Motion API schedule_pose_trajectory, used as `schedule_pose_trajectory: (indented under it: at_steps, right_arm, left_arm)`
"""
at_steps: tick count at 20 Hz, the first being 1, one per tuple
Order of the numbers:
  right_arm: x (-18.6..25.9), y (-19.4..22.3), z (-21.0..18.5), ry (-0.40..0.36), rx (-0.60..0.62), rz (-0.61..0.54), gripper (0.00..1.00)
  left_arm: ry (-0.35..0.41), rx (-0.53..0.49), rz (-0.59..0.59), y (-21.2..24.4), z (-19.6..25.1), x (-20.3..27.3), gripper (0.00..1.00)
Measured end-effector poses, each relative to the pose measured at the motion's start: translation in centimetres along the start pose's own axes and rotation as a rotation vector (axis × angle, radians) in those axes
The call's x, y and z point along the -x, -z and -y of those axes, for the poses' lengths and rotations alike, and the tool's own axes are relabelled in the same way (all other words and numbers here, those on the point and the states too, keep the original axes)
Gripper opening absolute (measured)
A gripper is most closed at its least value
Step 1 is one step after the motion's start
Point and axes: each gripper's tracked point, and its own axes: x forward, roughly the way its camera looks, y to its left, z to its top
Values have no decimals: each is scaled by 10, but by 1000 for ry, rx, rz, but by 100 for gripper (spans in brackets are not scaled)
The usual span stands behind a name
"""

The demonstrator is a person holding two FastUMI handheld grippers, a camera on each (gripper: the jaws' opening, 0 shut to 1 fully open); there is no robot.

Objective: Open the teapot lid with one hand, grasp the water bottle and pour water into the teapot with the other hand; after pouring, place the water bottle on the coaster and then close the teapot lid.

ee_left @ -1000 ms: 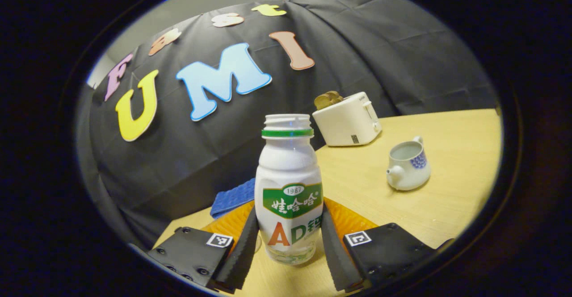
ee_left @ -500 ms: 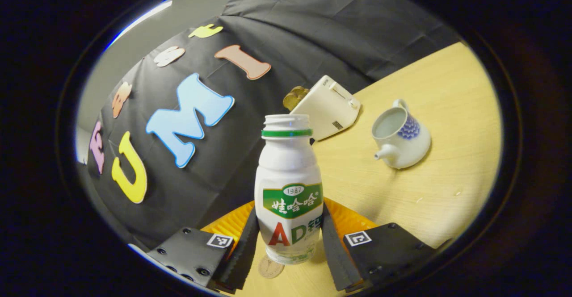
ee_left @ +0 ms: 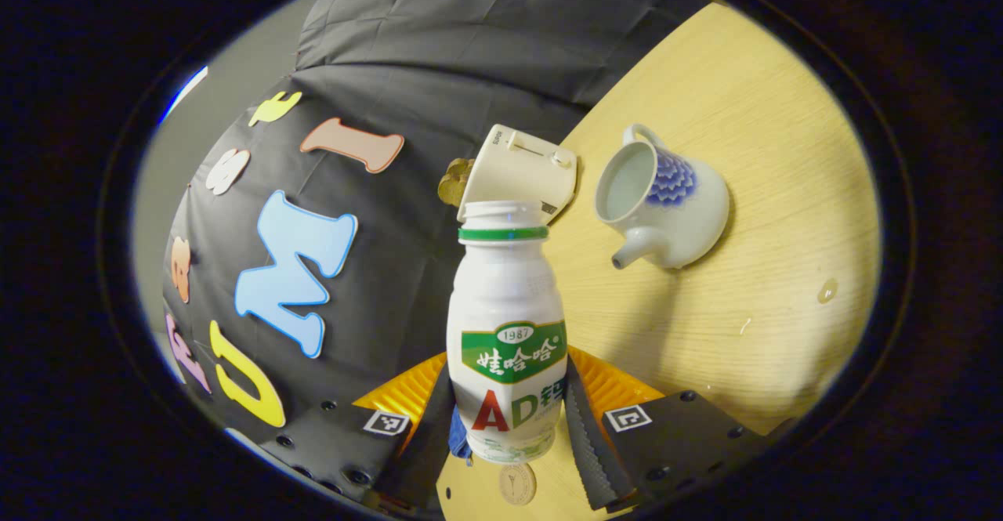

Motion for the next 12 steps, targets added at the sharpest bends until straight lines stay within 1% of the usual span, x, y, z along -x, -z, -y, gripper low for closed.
schedule_pose_trajectory:
  at_steps: [5, 6, 7, 8, 10, 12]
  right_arm:
    - [1, 2, 4, 4, -13, -3, 12]
    - [1, 2, 5, 3, -14, -4, 12]
    - [1, 1, 5, 2, -14, -3, 12]
    - [0, 1, 5, 0, -17, -2, 12]
    - [1, 0, 8, 5, -27, 1, 12]
    - [0, 1, 10, 8, -31, -2, 12]
  left_arm:
    - [-13, -116, -2, -7, 4, -5, 81]
    - [-14, -139, -4, -8, 5, -5, 76]
    - [-15, -158, -4, -7, 5, -4, 81]
    - [-13, -172, -3, -9, 6, -4, 76]
    - [-10, -207, -8, -8, 6, -4, 81]
    - [-6, -229, -12, -10, 6, -5, 81]
